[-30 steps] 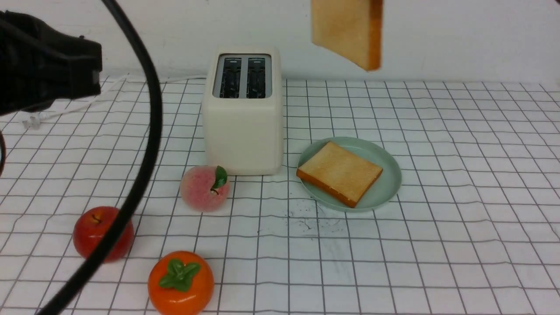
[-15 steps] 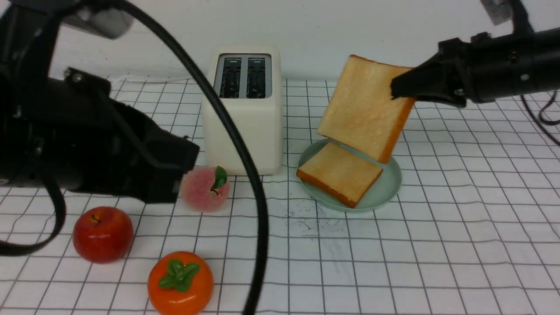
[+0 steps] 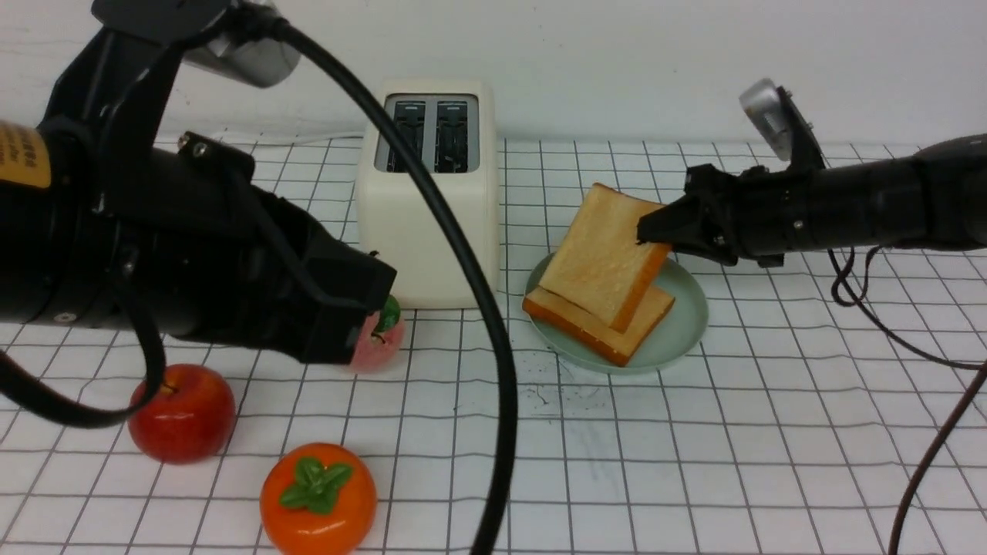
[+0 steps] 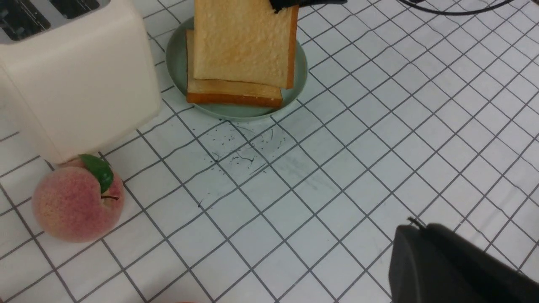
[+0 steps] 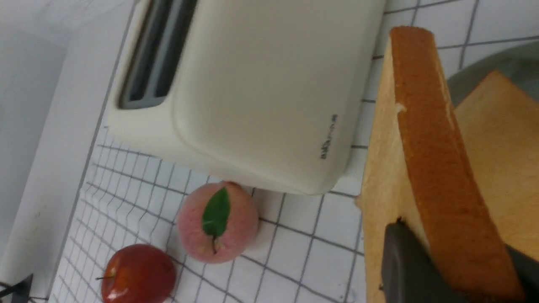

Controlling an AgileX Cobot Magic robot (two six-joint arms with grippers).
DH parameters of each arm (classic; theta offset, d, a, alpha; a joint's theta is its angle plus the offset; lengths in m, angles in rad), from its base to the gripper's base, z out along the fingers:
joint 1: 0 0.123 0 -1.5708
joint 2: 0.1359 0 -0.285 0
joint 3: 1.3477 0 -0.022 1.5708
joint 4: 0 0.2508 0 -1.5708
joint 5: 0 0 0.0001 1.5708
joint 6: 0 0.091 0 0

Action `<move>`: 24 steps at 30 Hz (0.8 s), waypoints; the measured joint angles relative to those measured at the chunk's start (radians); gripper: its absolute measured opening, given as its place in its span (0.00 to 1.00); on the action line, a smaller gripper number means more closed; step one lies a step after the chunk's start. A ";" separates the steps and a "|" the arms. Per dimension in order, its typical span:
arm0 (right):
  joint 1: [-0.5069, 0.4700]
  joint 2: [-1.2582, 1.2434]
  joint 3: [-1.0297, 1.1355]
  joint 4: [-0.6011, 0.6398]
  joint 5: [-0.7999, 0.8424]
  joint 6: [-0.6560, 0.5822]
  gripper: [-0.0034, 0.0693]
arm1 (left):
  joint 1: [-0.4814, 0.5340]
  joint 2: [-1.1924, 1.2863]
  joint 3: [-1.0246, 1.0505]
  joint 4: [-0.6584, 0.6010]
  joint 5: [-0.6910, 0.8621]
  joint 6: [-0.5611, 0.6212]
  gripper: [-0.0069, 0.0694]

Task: Take toasted bread from bread machine on white checkered table place on plate.
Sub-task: 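Place the held slice of bread on top of the slice on the plate with the right gripper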

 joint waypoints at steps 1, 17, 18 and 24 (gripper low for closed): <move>0.000 0.002 0.000 0.000 -0.002 0.000 0.21 | 0.000 0.000 0.000 0.000 0.000 0.000 0.07; -0.072 0.000 0.000 -0.154 -0.033 0.015 0.67 | 0.000 0.000 0.000 -0.007 -0.008 0.002 0.07; -0.088 -0.026 0.000 -0.184 -0.031 0.031 0.68 | 0.000 0.000 0.000 -0.008 -0.009 0.009 0.07; -0.150 -0.186 0.000 -0.384 0.038 0.157 0.63 | 0.000 -0.005 0.001 -0.008 -0.052 0.020 0.07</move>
